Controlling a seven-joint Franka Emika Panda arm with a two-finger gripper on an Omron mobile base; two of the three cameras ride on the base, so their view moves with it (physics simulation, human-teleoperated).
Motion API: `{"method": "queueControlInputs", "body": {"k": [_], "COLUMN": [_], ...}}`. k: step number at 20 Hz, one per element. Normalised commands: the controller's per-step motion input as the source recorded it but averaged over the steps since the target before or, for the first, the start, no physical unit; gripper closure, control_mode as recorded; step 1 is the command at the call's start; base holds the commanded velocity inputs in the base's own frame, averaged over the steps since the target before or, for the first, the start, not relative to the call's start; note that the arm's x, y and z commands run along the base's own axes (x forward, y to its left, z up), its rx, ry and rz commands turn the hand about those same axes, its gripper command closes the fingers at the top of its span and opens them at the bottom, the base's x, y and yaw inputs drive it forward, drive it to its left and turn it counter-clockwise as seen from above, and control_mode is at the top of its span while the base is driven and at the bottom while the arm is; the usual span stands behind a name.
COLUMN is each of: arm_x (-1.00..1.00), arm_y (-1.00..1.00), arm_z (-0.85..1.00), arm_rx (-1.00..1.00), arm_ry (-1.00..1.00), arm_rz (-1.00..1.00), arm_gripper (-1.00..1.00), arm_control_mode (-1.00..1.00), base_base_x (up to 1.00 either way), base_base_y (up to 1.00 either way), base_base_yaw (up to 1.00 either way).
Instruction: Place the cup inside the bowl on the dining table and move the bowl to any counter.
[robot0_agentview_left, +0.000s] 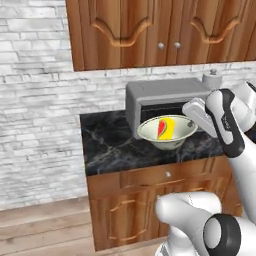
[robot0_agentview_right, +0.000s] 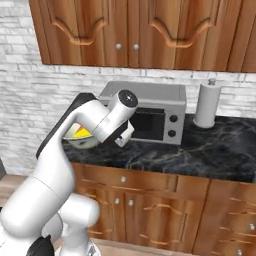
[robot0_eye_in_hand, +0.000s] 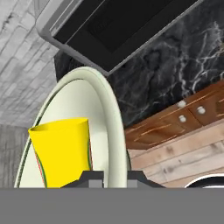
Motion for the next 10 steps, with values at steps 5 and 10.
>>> {"method": "queueControlInputs", "body": {"k": [5, 10], "arm_x": [0.00, 0.00], "arm_y": [0.00, 0.00], "arm_z": [0.00, 0.00], "arm_rx": [0.00, 0.00], "arm_ry": [0.00, 0.00], "arm_rz": [0.00, 0.00], "arm_gripper": [1.00, 1.00], "arm_control_mode": [1.00, 1.00], "base_base_x": [-0.25, -0.41], "base_base_y": [-1.00, -1.00], "base_base_yaw": [0.18, 0.18]}}
